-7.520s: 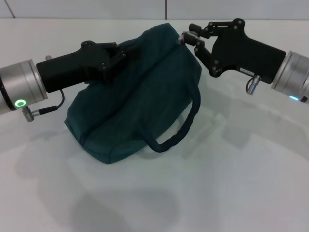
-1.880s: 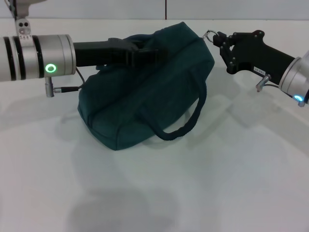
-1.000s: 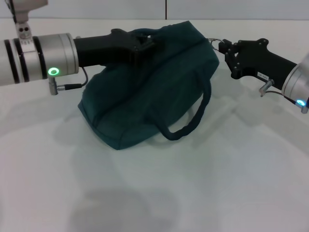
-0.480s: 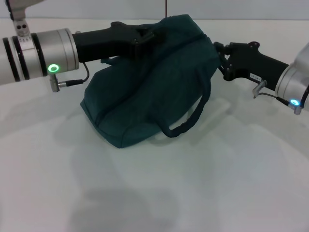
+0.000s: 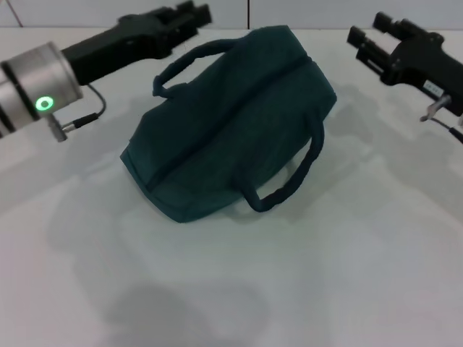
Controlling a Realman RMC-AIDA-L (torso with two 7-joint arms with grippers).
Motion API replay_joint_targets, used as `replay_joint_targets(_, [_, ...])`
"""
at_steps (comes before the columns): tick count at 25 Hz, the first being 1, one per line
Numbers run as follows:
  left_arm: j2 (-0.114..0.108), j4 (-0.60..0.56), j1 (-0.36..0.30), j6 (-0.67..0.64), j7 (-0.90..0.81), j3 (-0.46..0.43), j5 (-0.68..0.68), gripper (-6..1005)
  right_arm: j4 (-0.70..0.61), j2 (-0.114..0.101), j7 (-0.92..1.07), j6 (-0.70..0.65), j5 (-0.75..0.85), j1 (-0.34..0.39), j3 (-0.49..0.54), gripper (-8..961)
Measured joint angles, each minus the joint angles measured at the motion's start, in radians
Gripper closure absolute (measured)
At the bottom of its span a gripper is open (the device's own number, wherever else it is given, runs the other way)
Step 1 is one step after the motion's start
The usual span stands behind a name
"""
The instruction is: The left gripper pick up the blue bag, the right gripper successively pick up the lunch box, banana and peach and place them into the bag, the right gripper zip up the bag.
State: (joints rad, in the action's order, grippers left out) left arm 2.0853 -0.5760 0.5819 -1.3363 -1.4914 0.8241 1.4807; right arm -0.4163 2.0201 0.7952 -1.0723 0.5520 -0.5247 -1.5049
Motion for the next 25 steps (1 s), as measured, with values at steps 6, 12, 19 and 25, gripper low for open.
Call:
replay_joint_targets(6, [-0.017,0.018,-0.099,-0.212,0.136,-0.003,-0.153,645,-0.080,-0.065,0.174,-0.266,0.197,-0.003,-0.025,428])
replay_joint_targets(12, [-0.001,0.023,-0.202,-0.474,0.431,0.003,-0.098,335,-0.157,-0.099,0.284,-0.519,0.404,0.003,-0.002,280])
replay_joint_targets(19, [-0.002,0.073,-0.217,-0.499,0.491,-0.001,-0.097,286,-0.181,-0.081,0.281,-0.501,0.421,0.020,0.037,276])
replay_joint_targets(25, [-0.002,0.075,-0.219,-0.499,0.506,0.001,-0.096,286,-0.186,-0.048,0.247,-0.449,0.439,0.024,0.038,276])
